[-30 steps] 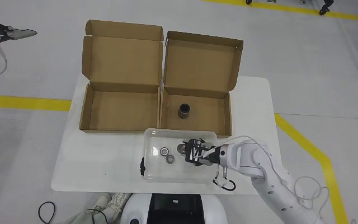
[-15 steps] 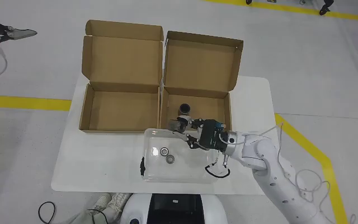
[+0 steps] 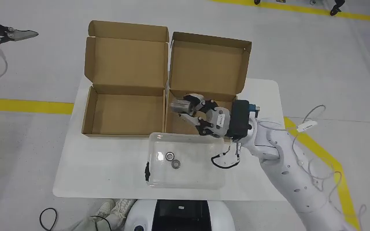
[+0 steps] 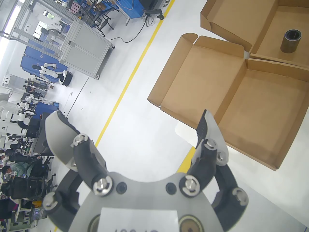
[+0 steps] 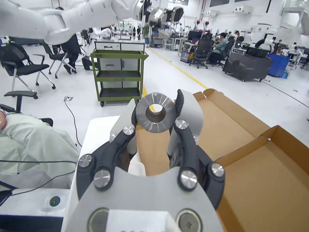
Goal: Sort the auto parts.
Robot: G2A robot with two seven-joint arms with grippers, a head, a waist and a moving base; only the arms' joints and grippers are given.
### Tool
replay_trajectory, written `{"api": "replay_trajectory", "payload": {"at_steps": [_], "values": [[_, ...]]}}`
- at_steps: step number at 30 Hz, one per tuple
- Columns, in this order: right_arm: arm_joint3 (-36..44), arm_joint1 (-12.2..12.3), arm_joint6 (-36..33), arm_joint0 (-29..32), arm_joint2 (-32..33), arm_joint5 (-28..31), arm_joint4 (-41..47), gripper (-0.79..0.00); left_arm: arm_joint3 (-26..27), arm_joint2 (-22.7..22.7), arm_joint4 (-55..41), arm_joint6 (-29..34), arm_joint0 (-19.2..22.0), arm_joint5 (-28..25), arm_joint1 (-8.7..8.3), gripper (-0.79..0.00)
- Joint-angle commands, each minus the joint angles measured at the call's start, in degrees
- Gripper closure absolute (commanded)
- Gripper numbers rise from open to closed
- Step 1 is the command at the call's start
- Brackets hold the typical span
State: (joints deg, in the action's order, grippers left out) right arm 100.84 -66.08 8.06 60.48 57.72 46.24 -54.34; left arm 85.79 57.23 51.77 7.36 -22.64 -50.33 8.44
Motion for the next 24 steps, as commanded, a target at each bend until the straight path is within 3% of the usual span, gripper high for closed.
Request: {"api": "replay_trajectory", "payload": {"at_steps": [1,14,24], "values": [[-0.23,-0.02,0.1,-0.09,-0.02,0.16,0.08,0.0,0.0,0.0,0.0,0.0,0.0,0.0,0.0,-0.785],[-0.23,-0.02,0.1,-0.09,-0.02,0.16,0.08,0.0,0.0,0.0,0.0,0.0,0.0,0.0,0.0,-0.785],[3.68,-0.94,4.04,-1.92,2.46,-5.73,7.28,0.0,0.0,0.0,0.0,0.0,0.0,0.0,0.0,-0.785]]}}
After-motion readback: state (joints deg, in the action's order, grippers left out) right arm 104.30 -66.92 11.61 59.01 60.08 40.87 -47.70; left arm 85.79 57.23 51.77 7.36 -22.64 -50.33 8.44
